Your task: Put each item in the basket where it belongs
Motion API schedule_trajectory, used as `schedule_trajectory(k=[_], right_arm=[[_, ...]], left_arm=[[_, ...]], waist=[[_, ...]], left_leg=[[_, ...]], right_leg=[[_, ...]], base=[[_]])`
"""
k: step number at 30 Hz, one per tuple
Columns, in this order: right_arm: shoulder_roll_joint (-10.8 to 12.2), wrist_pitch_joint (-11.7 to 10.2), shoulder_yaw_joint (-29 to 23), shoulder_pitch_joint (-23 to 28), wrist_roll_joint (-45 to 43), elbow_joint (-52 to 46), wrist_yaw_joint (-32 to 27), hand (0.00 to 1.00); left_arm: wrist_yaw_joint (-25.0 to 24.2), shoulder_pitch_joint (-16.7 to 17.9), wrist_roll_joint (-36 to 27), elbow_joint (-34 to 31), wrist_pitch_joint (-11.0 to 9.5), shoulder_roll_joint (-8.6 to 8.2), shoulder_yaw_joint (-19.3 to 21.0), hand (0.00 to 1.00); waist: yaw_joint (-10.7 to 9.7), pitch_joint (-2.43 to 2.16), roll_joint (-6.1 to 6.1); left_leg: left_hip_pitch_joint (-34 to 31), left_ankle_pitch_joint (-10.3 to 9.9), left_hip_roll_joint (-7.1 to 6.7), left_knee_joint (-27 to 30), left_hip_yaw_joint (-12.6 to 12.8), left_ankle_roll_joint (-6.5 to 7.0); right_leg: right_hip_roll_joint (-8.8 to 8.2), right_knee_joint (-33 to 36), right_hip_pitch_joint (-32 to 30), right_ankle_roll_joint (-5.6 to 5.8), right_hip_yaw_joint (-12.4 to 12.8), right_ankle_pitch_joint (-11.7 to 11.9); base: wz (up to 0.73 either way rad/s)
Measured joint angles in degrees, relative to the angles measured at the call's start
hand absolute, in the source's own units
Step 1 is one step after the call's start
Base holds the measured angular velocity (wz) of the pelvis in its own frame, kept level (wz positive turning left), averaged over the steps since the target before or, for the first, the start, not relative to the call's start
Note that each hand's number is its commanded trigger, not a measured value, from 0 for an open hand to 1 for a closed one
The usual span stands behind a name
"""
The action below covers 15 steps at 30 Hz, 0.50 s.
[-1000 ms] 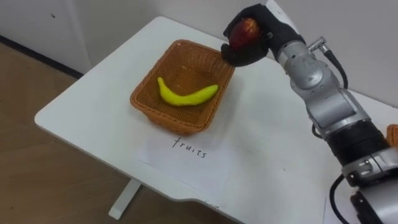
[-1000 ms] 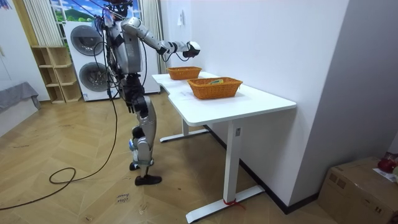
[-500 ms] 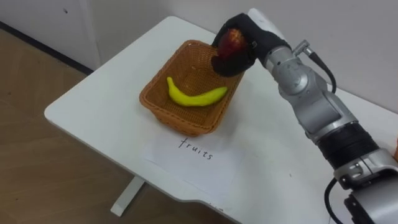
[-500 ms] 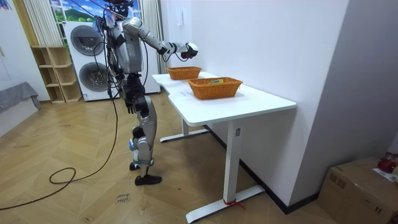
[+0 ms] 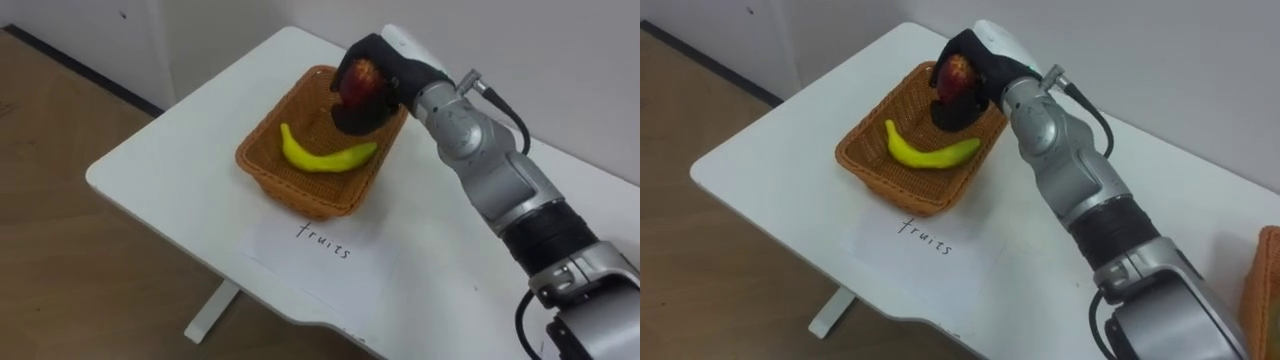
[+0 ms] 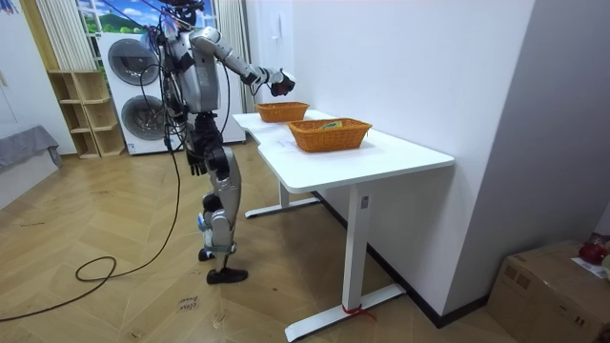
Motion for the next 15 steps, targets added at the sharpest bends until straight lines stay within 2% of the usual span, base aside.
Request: schedule_trajectory(k=[11, 15], right_arm=[[0.03, 0.00, 0.19, 0.00, -0.05, 0.01, -0.06, 1.00], [0.04, 0.00, 1.94, 0.01, -0.01, 0.16, -0.07, 1.00]], left_arm=[[0.00, -0.05, 0.00, 0.00, 0.01, 0.01, 0.03, 0.00], [-0.01, -0.07, 0.03, -0.01, 0.01, 0.02, 0.03, 0.00]], waist=[[-0.05, 0.04, 0.06], [-0.04, 0.01, 0.02]], left_leg=[[-0.05, 0.00, -0.05, -0.07, -0.25, 0.00], [-0.07, 0.00, -0.06, -0.10, -0.25, 0.00]], right_leg=[[-0.01, 0.00, 0.09, 0.18, -0.35, -0.13], [-0.03, 0.01, 0.08, 0.19, -0.35, -0.15]], base=[[0.00], [0.00]])
